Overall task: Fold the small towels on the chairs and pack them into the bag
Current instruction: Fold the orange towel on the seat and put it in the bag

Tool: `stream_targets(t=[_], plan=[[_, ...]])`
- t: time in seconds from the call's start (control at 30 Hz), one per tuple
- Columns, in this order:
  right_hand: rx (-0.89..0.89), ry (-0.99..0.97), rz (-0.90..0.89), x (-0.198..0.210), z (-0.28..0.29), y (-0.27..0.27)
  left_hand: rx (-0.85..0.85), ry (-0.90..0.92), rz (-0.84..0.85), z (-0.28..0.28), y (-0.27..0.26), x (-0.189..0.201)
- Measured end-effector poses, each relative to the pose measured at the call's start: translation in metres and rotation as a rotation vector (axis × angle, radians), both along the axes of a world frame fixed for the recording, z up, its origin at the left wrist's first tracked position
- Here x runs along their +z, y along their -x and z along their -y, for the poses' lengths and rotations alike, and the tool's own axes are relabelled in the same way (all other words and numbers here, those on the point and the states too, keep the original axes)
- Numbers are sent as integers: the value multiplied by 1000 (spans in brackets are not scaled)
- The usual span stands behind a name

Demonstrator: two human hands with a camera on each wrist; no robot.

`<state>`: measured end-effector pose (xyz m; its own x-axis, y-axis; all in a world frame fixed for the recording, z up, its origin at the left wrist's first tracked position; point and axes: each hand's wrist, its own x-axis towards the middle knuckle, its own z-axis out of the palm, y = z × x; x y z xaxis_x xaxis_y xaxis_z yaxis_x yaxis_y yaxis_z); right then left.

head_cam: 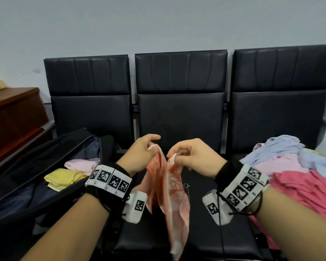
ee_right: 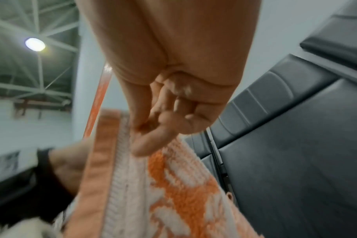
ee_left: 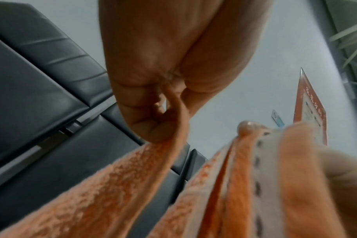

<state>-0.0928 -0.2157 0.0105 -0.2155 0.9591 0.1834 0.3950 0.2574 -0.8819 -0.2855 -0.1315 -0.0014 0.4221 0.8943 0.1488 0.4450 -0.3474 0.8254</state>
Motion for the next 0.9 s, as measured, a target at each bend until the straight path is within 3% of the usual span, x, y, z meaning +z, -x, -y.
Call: stream_targets(t=[0.2,0.53,0.7,0.9], plan=[[-194,-174,266,-10,-7,14,-134,80,120,16,-8,6],[-263,-126,187,-18,-10,11,-135,72,207,14,5,-4],[-293,-205,196,-21,-11,10,-26,-24,228,14,4,-8],[-296,-231,270,-23,-12,15,-190,-26,178,17,4,-1]])
